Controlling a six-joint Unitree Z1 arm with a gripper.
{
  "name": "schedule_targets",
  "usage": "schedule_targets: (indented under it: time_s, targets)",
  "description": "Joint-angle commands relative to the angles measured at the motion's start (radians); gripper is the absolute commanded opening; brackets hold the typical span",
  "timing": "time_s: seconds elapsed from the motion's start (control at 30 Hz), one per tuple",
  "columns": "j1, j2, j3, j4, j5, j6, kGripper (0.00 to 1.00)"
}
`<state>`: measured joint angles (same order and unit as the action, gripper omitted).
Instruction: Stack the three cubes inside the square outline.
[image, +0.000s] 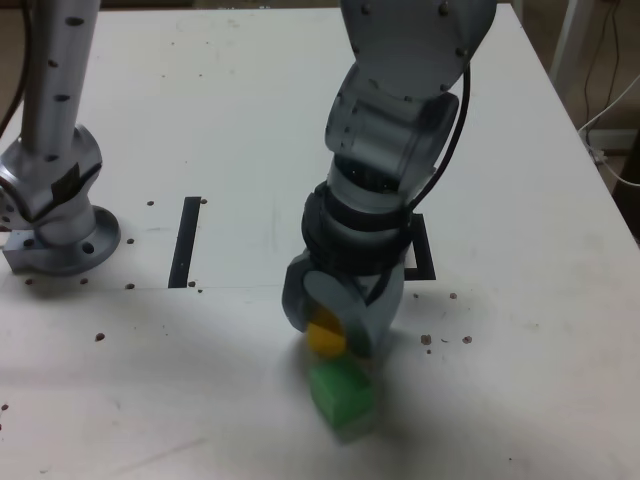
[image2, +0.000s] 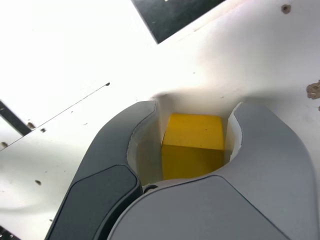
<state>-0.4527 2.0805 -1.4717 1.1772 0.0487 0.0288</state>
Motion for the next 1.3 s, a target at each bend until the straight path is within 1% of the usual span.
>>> schedule_targets:
  time_s: [0.0,0.1,0.2,0.27,0.37,0.47,0.73,0.97,1.27]
  targets:
    - [0.001,-0.033,-0.019,0.042,0.012,-0.015,0.22]
    - [0.017,-0.065,-0.037,0.108,0.035,-0.037,0.22]
    - [0.056,-0.102,-0.059,0.173,0.059,-0.054,0.22]
    - [0.089,-0.121,-0.078,0.203,0.066,-0.058,0.22]
    - [0.149,-0.137,-0.12,0.237,0.068,-0.06,0.22]
    - [0.213,-0.135,-0.169,0.254,0.058,-0.056,0.22]
    - [0.348,-0.088,-0.228,0.254,0.003,-0.036,0.22]
    - [0.402,-0.039,-0.257,0.247,-0.027,-0.037,0.22]
    - [0.427,-0.003,-0.267,0.242,-0.053,-0.023,0.22]
